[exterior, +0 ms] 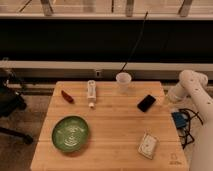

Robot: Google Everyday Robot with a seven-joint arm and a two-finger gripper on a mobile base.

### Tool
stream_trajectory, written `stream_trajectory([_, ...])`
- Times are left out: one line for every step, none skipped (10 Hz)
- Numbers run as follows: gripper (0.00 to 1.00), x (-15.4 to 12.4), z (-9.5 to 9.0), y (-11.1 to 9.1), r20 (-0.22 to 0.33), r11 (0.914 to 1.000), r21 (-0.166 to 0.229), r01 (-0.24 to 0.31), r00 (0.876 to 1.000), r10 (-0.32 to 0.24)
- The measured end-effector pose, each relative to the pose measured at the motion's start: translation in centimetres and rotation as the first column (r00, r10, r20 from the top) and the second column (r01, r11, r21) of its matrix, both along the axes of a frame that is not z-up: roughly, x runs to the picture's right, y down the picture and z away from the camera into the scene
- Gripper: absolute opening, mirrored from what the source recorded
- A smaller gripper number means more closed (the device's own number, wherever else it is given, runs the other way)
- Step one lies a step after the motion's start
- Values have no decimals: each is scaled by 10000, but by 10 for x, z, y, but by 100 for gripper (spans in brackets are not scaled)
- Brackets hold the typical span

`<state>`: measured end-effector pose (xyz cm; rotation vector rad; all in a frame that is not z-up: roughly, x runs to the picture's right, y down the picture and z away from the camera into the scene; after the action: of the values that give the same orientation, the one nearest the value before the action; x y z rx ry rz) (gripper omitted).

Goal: Push the eraser across the table

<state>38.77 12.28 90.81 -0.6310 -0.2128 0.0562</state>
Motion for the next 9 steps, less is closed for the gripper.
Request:
stream_trajectory([0, -6, 1, 1, 54, 9999, -10, 113, 9999, -113])
stream_trajectory([0, -10, 2, 2, 87, 9997, -22, 226, 9997, -226])
stream_trajectory([0, -14, 2, 3, 140, 9995, -24, 303, 9994, -302])
stream_trajectory([0, -18, 2, 2, 193, 9993, -13, 366, 9991, -365])
stream_trajectory([0, -23, 2, 2, 262, 9990, -11, 453, 9986, -452])
stream_trajectory([0, -26, 2, 2, 314, 9986, -4, 524, 9981, -523])
stream_trajectory([0, -29, 3, 1, 361, 9983, -4, 589, 9976, -588])
stream_trajectory([0, -34, 5, 0, 430, 9976, 11, 695, 9967, -695])
stream_trajectory([0, -36, 6, -2, 461, 9972, 38, 748, 9961, -749])
